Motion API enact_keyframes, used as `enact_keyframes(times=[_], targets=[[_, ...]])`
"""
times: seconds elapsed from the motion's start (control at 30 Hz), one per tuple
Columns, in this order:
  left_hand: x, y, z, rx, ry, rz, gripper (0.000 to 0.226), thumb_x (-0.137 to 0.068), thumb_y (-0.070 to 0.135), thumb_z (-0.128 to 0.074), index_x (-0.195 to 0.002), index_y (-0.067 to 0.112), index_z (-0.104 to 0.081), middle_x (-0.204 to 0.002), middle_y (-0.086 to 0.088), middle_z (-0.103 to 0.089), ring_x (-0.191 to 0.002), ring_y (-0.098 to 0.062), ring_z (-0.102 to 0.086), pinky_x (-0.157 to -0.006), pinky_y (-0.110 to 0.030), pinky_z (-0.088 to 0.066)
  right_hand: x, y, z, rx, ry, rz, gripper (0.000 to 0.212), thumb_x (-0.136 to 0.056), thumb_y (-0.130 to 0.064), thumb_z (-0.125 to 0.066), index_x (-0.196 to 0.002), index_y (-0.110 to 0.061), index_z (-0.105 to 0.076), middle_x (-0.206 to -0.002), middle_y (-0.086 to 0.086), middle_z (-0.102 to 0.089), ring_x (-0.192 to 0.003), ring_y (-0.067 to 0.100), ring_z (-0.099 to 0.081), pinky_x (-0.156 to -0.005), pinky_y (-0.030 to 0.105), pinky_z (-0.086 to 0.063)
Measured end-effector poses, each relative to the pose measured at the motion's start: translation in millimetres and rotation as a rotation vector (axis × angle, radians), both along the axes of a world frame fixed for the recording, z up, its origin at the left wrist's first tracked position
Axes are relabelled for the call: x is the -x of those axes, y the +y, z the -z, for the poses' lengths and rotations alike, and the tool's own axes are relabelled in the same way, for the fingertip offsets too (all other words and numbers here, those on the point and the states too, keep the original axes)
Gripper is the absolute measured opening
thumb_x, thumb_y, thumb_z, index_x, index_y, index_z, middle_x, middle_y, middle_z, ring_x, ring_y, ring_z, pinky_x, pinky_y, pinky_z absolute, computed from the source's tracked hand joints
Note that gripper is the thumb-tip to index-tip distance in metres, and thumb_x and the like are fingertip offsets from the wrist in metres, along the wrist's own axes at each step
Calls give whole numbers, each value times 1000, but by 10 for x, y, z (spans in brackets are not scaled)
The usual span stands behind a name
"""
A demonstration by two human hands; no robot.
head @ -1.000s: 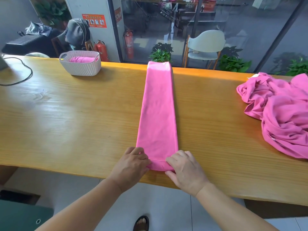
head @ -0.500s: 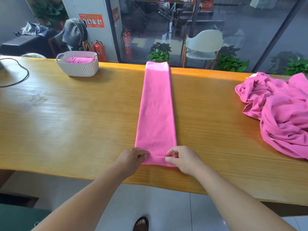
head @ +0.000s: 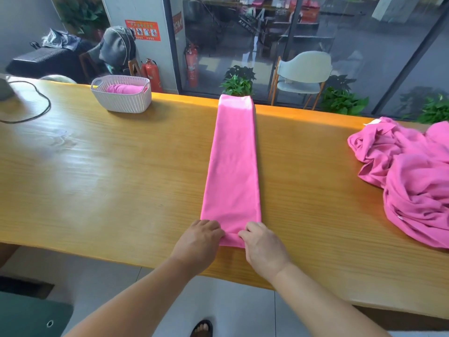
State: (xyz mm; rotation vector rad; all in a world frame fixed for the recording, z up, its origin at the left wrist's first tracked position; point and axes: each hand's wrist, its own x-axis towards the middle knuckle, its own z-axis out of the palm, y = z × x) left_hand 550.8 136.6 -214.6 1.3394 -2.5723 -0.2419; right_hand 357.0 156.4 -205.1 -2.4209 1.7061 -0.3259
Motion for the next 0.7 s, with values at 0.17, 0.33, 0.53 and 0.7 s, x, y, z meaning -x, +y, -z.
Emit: enact_keyframes(times=[0.17, 0.33, 0.53, 0.7], targets=[[-106, 34, 10, 16, -17, 30, 28, -75, 45, -52, -88, 31, -73, -85, 17, -63, -86, -9, -56, -81, -22, -35, 25, 100, -121, -67, 43, -71, 24, -87, -39, -55, -92, -18, -66, -91, -2, -56, -90, 17, -54, -85, 30, -50], [-71, -75, -118, -88, -45, 31, 19, -88, 31, -54, -88, 30, -73, -82, 15, -67, -82, -11, -59, -78, -26, -49, 91, -18, -197, -186, 35, -60, 30, -102, -36, -47, -113, -16, -67, -107, -1, -52, -108, 16, -48, -97, 30, -41], [-12, -316, -310, -443, 33, -138, 22, -97, 29, -52, -110, 27, -69, -101, 2, -68, -90, -16, -58, -82, -31, -48, 101, -388, -316, -390, 49, 9, 20, -97, -38, -56, -113, -28, -63, -114, 0, -65, -109, 23, -58, -91, 33, -47], [-2, -480, -272, -513, 91, -162, 20, -95, 28, -56, -113, 27, -67, -107, 8, -59, -91, -14, -59, -82, -28, -50, 127, -582, -334, -435, -32, 82, 13, -91, -38, -67, -101, -31, -69, -101, -9, -55, -96, 13, -55, -85, 31, -47]])
